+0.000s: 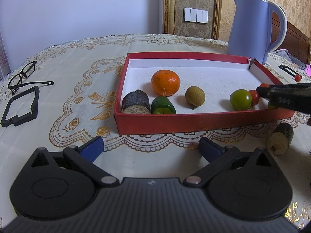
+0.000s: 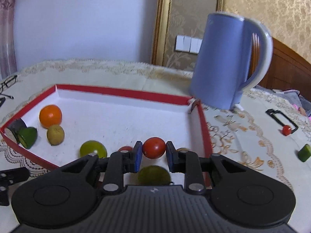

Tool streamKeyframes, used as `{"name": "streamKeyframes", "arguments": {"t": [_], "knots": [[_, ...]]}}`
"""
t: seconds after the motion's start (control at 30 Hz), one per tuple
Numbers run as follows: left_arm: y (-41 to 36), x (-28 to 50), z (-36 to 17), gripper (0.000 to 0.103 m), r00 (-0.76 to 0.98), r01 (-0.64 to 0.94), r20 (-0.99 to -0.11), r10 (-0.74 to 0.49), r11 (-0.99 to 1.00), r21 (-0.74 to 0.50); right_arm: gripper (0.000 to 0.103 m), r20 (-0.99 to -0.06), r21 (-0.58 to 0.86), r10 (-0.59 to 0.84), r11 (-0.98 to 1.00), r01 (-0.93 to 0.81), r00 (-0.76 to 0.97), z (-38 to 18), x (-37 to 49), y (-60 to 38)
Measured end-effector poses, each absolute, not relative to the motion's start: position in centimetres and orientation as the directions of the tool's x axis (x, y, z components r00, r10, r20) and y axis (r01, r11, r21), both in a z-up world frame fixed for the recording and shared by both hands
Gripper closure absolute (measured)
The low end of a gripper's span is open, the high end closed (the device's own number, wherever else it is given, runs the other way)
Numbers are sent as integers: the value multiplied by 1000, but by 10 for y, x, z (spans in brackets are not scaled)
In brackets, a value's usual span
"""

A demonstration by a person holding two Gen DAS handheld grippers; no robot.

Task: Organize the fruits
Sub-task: 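Lift the cherry tomato over the box rim and release it inside, then reach the left gripper to the dark cylindrical piece and grasp it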

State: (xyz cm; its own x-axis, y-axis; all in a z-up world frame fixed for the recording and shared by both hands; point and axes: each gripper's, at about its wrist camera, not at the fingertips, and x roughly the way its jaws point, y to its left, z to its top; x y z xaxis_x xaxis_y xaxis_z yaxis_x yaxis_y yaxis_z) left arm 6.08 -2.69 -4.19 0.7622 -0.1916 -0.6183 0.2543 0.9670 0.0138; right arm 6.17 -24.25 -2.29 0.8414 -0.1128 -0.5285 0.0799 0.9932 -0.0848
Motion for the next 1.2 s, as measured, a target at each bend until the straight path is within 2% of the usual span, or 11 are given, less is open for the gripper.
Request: {"name": "streamKeyframes", "arguments": {"t": [0.13,0.3,0.43,0.6,0.73,0.87,1.0,1.2], "knots": [[-27,61,-42,0,762,254,-618,-192,967,14,77,-546,-109,-125,991,77,829,-29,66,-239],[-27,61,-42,0,762,254,-618,-192,967,14,74,-529,-52,-104,995,90,842,-17,45,-249],[-27,61,-42,0,762,254,-618,-192,967,14,49,-486,-24,-125,991,130,865,-12,6,-260],[-27,61,-42,0,762,254,-618,-192,967,14,49,-476,-27,-170,984,179,863,-17,-33,-277],[-27,61,-42,0,762,254,-618,-191,967,14,49,-511,-16,-221,969,248,831,-28,-42,-297],[-27,61,-42,0,762,254,-618,-191,967,14,49,-539,28,-215,962,272,814,-32,-43,-308],[-27,61,-42,0,762,254,-618,-191,967,14,49,-555,-17,-229,964,264,800,-35,-41,-302],[-27,61,-42,0,762,255,-618,-192,967,14,38,-576,-35,-238,963,266,782,-37,-36,-299]]}}
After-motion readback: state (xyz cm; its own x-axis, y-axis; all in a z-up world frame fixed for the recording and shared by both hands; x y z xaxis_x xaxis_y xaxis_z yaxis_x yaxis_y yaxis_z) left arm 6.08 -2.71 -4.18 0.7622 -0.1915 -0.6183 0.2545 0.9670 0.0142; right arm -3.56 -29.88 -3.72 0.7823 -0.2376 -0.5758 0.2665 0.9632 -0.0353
